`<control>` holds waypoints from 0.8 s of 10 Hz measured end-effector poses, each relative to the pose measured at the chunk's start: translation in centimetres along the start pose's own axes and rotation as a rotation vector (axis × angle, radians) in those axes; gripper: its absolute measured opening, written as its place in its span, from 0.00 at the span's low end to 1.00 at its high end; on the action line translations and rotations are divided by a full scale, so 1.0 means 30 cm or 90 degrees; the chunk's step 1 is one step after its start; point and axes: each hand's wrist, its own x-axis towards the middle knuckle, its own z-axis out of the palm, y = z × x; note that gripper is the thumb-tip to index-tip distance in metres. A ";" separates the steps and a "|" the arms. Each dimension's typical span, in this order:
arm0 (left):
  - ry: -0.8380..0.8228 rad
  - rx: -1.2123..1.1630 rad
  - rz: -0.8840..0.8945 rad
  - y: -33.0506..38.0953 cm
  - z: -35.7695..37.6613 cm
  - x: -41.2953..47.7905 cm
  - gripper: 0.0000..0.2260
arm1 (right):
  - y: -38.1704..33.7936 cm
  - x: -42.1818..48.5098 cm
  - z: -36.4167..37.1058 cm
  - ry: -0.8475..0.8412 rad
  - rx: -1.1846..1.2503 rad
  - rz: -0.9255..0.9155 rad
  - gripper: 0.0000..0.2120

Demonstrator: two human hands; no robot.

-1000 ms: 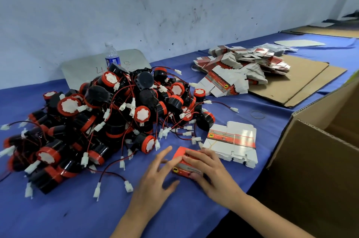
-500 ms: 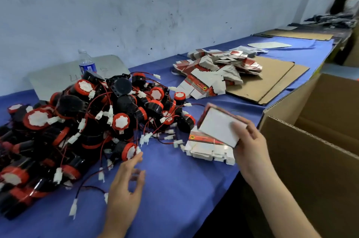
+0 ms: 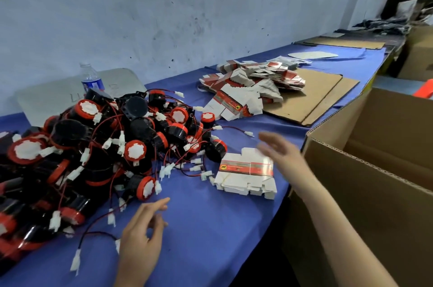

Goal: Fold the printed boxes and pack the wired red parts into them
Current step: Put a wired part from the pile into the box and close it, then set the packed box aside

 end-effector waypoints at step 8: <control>-0.001 0.001 0.016 0.009 -0.001 -0.003 0.21 | -0.010 0.143 -0.103 -0.471 -0.840 0.014 0.35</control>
